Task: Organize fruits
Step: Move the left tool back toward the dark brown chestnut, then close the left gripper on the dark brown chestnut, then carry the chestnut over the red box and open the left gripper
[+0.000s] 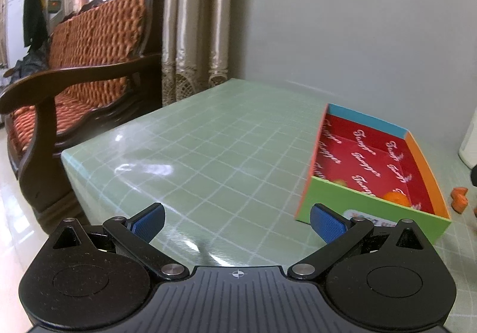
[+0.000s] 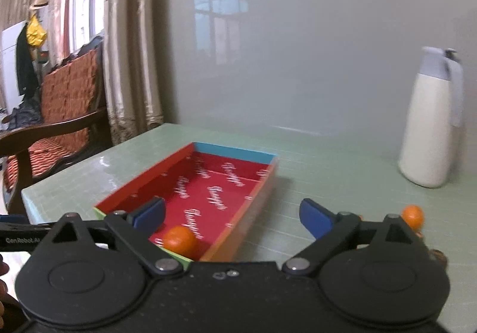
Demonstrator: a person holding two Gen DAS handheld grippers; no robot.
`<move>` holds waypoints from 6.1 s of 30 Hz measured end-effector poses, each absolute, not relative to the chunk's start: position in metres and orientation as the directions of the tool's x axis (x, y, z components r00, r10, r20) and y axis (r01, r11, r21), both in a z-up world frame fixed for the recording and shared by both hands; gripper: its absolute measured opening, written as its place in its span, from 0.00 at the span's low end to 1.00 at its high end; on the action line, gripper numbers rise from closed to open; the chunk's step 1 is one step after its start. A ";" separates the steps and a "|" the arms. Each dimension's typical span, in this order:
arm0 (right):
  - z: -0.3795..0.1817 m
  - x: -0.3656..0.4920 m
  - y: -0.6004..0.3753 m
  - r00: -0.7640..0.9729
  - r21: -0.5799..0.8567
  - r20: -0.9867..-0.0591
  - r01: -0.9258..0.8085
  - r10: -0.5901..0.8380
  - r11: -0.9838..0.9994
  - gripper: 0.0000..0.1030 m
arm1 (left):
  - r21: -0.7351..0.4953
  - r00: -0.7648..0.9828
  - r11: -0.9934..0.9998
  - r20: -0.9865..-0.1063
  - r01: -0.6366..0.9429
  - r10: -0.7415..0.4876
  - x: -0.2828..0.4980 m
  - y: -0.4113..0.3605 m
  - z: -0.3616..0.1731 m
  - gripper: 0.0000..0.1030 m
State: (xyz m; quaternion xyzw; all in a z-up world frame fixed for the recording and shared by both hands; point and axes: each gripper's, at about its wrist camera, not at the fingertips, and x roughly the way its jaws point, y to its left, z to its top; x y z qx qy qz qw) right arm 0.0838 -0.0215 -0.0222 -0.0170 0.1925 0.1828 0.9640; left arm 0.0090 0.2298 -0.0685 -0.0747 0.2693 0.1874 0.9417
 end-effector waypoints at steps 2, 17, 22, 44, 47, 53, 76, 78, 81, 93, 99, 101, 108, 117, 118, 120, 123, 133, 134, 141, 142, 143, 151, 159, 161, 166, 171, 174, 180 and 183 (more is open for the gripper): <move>-0.025 0.082 -0.035 0.867 0.045 -0.377 -0.334 0.325 0.942 0.95 | -0.029 0.787 0.924 -0.534 -0.381 0.308 0.011 0.223 -0.068 1.00; -0.053 0.069 -0.155 0.937 0.126 -0.332 -0.071 0.109 0.990 0.99 | 0.029 0.847 0.985 -0.506 -0.172 0.163 0.030 0.128 -0.047 1.00; -0.061 0.065 -0.191 0.944 0.157 -0.328 0.032 0.022 0.987 0.99 | 0.047 0.860 0.996 -0.502 -0.081 0.094 0.035 0.087 -0.042 1.00; -0.072 0.030 -0.275 0.938 0.256 -0.307 0.244 -0.161 0.935 1.00 | 0.109 0.837 0.968 -0.531 0.224 -0.134 0.063 -0.067 -0.060 0.99; -0.073 0.026 -0.283 0.934 0.258 -0.308 0.264 -0.179 0.929 1.00 | 0.116 0.838 0.964 -0.526 0.240 -0.145 0.064 -0.081 -0.063 0.99; -0.076 0.020 -0.296 0.930 0.282 -0.314 0.282 -0.189 0.917 1.00 | 0.103 0.822 0.957 -0.543 0.271 -0.174 0.068 -0.100 -0.068 0.99; -0.078 0.015 -0.308 0.936 0.327 -0.307 0.272 -0.171 0.905 1.00 | 0.084 0.810 0.954 -0.553 0.287 -0.195 0.088 -0.129 -0.080 0.87; -0.078 0.016 -0.308 0.937 0.328 -0.307 0.268 -0.166 0.906 1.00 | 0.083 0.809 0.954 -0.554 0.288 -0.196 0.088 -0.130 -0.080 0.87; -0.077 0.016 -0.307 0.939 0.330 -0.305 0.262 -0.161 0.907 1.00 | 0.078 0.804 0.954 -0.561 0.290 -0.198 0.089 -0.131 -0.082 0.84; -0.076 0.015 -0.305 0.943 0.339 -0.299 0.247 -0.145 0.908 1.00 | 0.046 0.788 0.957 -0.580 0.285 -0.207 0.094 -0.128 -0.089 0.62; -0.076 0.015 -0.304 0.946 0.344 -0.293 0.237 -0.136 0.909 1.00 | 0.043 0.782 0.960 -0.591 0.276 -0.198 0.098 -0.128 -0.091 0.62; -0.076 0.015 -0.303 0.947 0.346 -0.293 0.236 -0.134 0.908 1.00 | 0.040 0.777 0.961 -0.598 0.273 -0.196 0.101 -0.129 -0.092 0.62; -0.076 0.013 -0.303 0.947 0.350 -0.294 0.232 -0.129 0.908 1.00 | 0.020 0.772 0.965 -0.604 0.260 -0.196 0.109 -0.130 -0.093 0.62; -0.075 0.014 -0.303 0.948 0.349 -0.292 0.228 -0.126 0.909 1.00 | 0.015 0.777 0.970 -0.601 0.244 -0.187 0.110 -0.129 -0.094 0.48; -0.076 0.013 -0.302 0.948 0.348 -0.291 0.228 -0.126 0.909 1.00 | 0.011 0.776 0.970 -0.602 0.244 -0.189 0.110 -0.128 -0.093 0.46; -0.076 0.014 -0.302 0.948 0.348 -0.292 0.229 -0.127 0.909 1.00 | 0.006 0.776 0.970 -0.602 0.243 -0.191 0.110 -0.128 -0.093 0.44; -0.076 0.014 -0.302 0.948 0.351 -0.293 0.229 -0.125 0.908 1.00 | 0.005 0.776 0.970 -0.601 0.244 -0.192 0.109 -0.128 -0.093 0.44; -0.076 0.015 -0.301 0.950 0.346 -0.291 0.219 -0.117 0.912 1.00 | -0.019 0.778 0.971 -0.595 0.238 -0.202 0.108 -0.120 -0.091 0.43; -0.076 0.015 -0.300 0.950 0.345 -0.290 0.217 -0.116 0.913 1.00 | -0.019 0.780 0.971 -0.592 0.238 -0.203 0.107 -0.120 -0.090 0.43; -0.075 0.019 -0.293 0.952 0.340 -0.288 0.198 -0.099 0.919 1.00 | 0.007 0.820 0.974 -0.542 0.226 -0.186 0.099 -0.108 -0.071 0.43; -0.075 0.020 -0.292 0.953 0.339 -0.288 0.195 -0.096 0.920 1.00 | 0.008 0.825 0.976 -0.535 0.220 -0.181 0.098 -0.104 -0.068 0.43; -0.075 0.021 -0.290 0.953 0.338 -0.288 0.192 -0.093 0.922 1.00 | 0.008 0.830 0.977 -0.529 0.213 -0.176 0.097 -0.100 -0.065 0.43; -0.073 0.032 -0.265 0.955 0.324 -0.294 0.146 -0.048 0.935 1.00 | 0.022 0.870 0.991 -0.482 0.129 -0.102 0.089 -0.051 -0.041 0.43; -0.071 0.042 -0.236 0.957 0.299 -0.289 0.087 0.003 0.950 1.00 | 0.037 0.893 0.999 -0.449 0.019 0.000 0.087 0.004 -0.027 0.43; -0.071 0.047 -0.229 0.957 0.293 -0.291 0.074 0.015 0.953 1.00 | 0.042 0.896 0.999 -0.444 -0.011 0.028 0.087 0.017 -0.025 0.43; -0.070 0.054 -0.212 0.954 0.280 -0.295 0.041 0.045 0.959 0.99 | 0.043 0.891 0.994 -0.439 -0.104 0.112 0.092 0.053 -0.024 0.43; -0.070 0.059 -0.199 0.953 0.267 -0.297 0.018 0.065 0.963 0.99 | 0.057 0.870 0.984 -0.461 -0.166 0.174 0.098 0.080 -0.032 0.43; -0.070 0.064 -0.195 0.950 0.267 -0.302 0.008 0.076 0.964 0.99 | 0.063 0.855 0.980 -0.480 -0.191 0.197 0.103 0.091 -0.040 0.43; -0.070 0.067 -0.187 0.950 0.264 -0.300 -0.009 0.091 0.965 0.99 | 0.066 0.830 0.976 -0.518 -0.205 0.209 0.109 0.103 -0.052 0.43; -0.070 0.068 -0.185 0.949 0.264 -0.299 -0.016 0.097 0.964 1.00 | 0.055 0.819 0.977 -0.536 -0.207 0.204 0.113 0.107 -0.057 0.43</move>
